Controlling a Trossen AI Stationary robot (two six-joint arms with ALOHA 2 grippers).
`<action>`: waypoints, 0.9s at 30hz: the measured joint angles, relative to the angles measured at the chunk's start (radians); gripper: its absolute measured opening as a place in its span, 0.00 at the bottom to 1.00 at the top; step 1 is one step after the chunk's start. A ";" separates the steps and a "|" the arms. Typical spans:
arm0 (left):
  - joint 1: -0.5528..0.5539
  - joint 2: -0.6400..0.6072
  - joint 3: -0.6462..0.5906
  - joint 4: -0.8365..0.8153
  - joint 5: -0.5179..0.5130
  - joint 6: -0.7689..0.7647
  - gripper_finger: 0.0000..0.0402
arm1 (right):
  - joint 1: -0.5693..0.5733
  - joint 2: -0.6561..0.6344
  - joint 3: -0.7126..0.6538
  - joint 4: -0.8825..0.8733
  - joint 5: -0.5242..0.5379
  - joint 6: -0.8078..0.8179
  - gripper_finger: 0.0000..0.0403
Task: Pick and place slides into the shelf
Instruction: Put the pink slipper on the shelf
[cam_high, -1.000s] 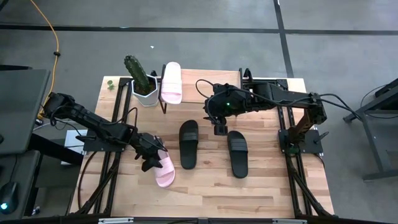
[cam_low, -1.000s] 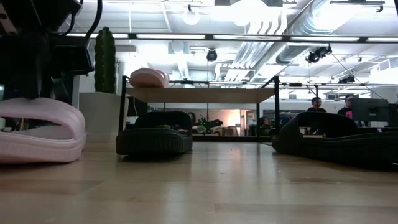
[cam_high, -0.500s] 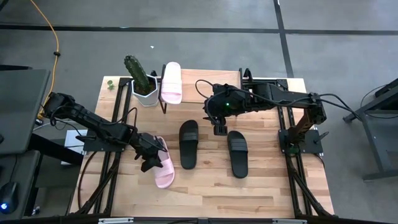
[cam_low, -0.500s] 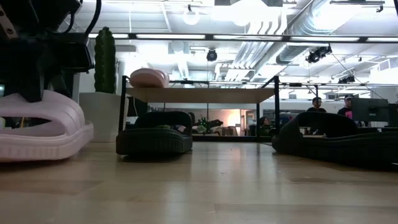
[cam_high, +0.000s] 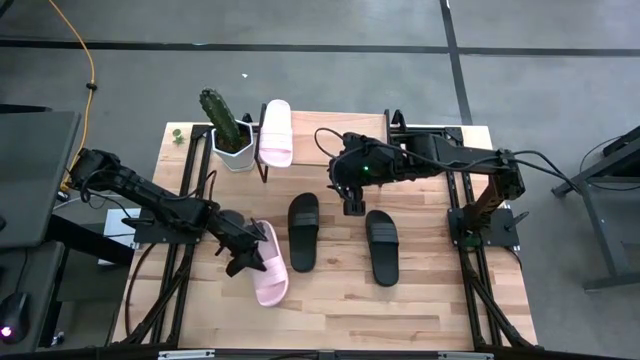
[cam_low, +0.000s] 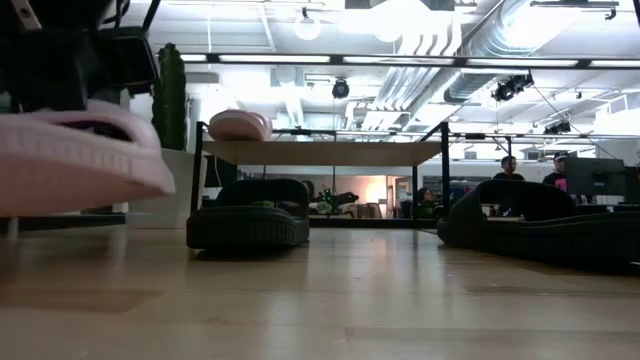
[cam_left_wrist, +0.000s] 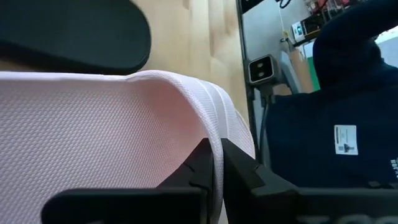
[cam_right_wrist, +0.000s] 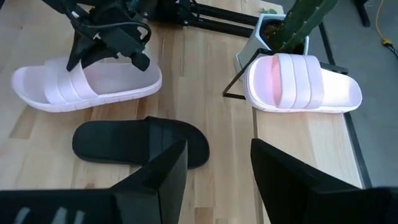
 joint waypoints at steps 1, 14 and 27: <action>0.000 0.000 0.007 -0.002 0.000 0.002 0.02 | 0.002 0.000 0.000 0.000 0.000 -0.004 0.42; 0.000 0.000 0.200 -0.133 0.006 0.113 0.01 | 0.105 0.000 0.000 -0.016 0.166 -0.135 0.42; 0.003 -0.008 0.522 -0.461 -0.099 0.320 0.01 | 0.225 0.000 0.000 -0.117 0.369 -0.219 0.42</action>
